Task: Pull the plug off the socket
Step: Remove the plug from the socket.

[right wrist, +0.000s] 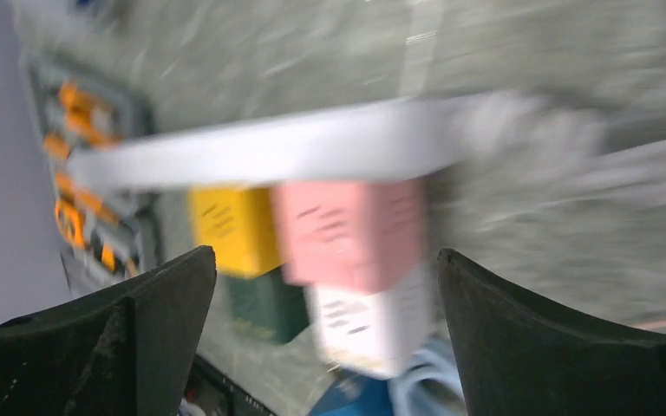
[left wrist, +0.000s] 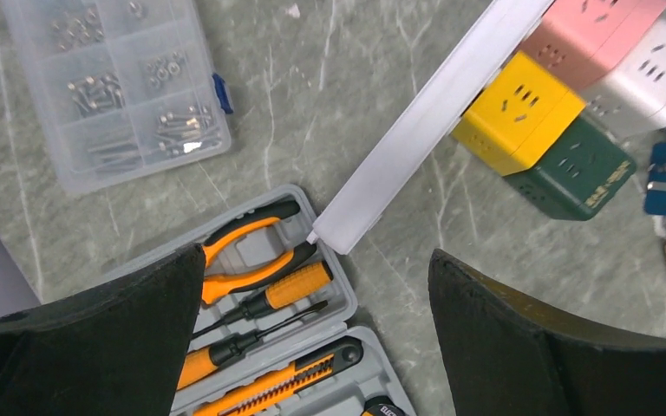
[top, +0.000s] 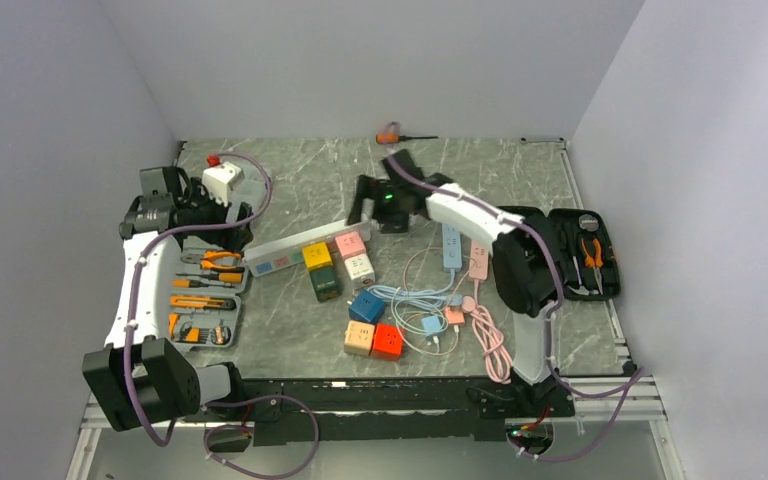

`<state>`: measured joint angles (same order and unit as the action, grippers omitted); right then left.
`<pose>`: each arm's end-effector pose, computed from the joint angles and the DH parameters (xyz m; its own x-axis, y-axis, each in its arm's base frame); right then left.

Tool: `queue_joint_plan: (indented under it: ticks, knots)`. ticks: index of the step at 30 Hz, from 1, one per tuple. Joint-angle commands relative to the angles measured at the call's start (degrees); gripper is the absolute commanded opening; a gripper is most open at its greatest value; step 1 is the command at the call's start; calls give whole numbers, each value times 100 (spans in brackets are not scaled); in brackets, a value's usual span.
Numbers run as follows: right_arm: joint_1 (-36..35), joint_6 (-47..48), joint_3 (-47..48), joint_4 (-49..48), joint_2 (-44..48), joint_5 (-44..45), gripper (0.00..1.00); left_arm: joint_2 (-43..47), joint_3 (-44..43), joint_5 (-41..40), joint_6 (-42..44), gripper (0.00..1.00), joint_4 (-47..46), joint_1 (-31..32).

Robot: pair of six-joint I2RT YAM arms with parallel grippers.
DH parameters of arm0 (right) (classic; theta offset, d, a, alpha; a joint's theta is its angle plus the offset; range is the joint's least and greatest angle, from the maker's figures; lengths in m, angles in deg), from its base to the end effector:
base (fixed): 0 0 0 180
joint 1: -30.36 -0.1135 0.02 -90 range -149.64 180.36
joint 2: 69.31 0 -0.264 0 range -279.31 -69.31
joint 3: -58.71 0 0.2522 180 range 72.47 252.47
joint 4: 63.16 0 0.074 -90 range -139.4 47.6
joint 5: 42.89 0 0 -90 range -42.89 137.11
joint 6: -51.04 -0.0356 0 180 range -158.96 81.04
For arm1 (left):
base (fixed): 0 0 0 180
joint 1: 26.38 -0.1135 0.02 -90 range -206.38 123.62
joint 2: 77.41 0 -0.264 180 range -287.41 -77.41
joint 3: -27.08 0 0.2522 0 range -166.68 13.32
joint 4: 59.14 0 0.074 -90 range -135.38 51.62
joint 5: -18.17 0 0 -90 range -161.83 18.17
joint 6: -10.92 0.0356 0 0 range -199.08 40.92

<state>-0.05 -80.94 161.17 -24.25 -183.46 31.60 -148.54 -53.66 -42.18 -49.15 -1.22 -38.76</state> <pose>0.3779 0.2328 0.2196 -0.9196 0.2076 -0.3336 -0.0256 0.8155 0.5782 0.2510 0.0371 0.3271 -0.5647 0.3200 -0.7607 0.4810 0.8767 0.0117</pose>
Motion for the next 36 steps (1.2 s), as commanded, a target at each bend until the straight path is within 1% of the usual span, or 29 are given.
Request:
queue_joint_plan:
  ticks: [1, 5, 7, 11, 12, 14, 18, 23, 27, 30, 32, 34, 36]
  knots:
    - [-923, 668, 699, 827, 696, 1351, 100, -76, 490, -148, 370, 99, -787, 92]
    - [-1314, 738, 631, 1020, 967, 2345, 100, -290, 777, -468, 610, 99, -1317, 390]
    - [-1442, 771, 582, 1083, 1071, 2667, 100, -505, 747, -572, 714, 99, -1379, 553]
    - [-1766, 968, 265, 852, 1337, 3199, 100, -927, 618, -551, 701, 99, -1507, 731]
    - [-1851, 1018, 166, 783, 1395, 3430, 100, -1004, 617, -500, 692, 99, -1572, 751]
    - [-1947, 1073, 58, 783, 1503, 3616, 100, -1117, 648, -302, 716, 99, -1690, 755]
    - [-1966, 1170, -2, 1019, 1741, 3663, 95, -1345, 706, 119, 952, 99, -1712, 769]
    - [-2053, 1236, -463, 852, 2316, 3645, 95, -1618, 603, 594, 1281, 99, -1313, 826]
    - [-2157, 1159, -686, 827, 2577, 3735, 95, -1817, 622, 746, 1534, 100, -962, 950]
    - [-2239, 1103, -814, 836, 2683, 3891, 92, -1851, 847, 768, 1577, 99, -1020, 1008]
    - [-2266, 1059, -968, 741, 2784, 3890, 90, -1867, 977, 750, 1538, 99, -1149, 1030]
    - [-2271, 1010, -1153, 602, 2912, 3861, 86, -1914, 1050, 709, 1473, 99, -1234, 1061]
    - [-2285, 977, -1345, 455, 3022, 3796, 80, -1926, 1091, 685, 1407, 92, -1302, 1102]
